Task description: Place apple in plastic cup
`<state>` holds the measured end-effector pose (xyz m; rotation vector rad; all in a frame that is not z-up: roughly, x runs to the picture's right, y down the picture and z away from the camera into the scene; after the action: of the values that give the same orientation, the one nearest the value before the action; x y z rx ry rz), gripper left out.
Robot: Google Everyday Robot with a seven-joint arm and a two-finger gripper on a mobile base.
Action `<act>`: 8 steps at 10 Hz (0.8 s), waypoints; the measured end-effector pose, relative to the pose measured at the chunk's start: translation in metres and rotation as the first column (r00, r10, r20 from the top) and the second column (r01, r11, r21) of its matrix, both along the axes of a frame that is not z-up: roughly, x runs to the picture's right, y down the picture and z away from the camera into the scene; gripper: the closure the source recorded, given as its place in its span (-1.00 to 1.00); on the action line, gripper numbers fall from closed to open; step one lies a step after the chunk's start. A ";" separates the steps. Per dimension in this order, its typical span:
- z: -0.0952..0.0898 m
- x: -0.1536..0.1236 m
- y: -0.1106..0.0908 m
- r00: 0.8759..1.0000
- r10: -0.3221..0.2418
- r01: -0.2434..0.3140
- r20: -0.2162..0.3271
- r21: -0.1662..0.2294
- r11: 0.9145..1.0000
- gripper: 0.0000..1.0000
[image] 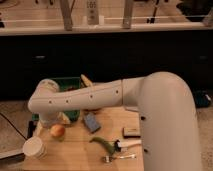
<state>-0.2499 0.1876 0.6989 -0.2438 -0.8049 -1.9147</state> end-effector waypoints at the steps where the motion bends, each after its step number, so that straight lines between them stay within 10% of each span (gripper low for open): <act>1: 0.000 0.001 -0.001 1.000 0.005 -0.005 0.003 -0.003 1.000 -0.60; 8: 0.001 0.006 -0.010 0.999 0.030 -0.030 0.028 -0.005 1.000 -0.60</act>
<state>-0.2435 0.1773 0.7003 -0.2075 -0.8275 -1.8923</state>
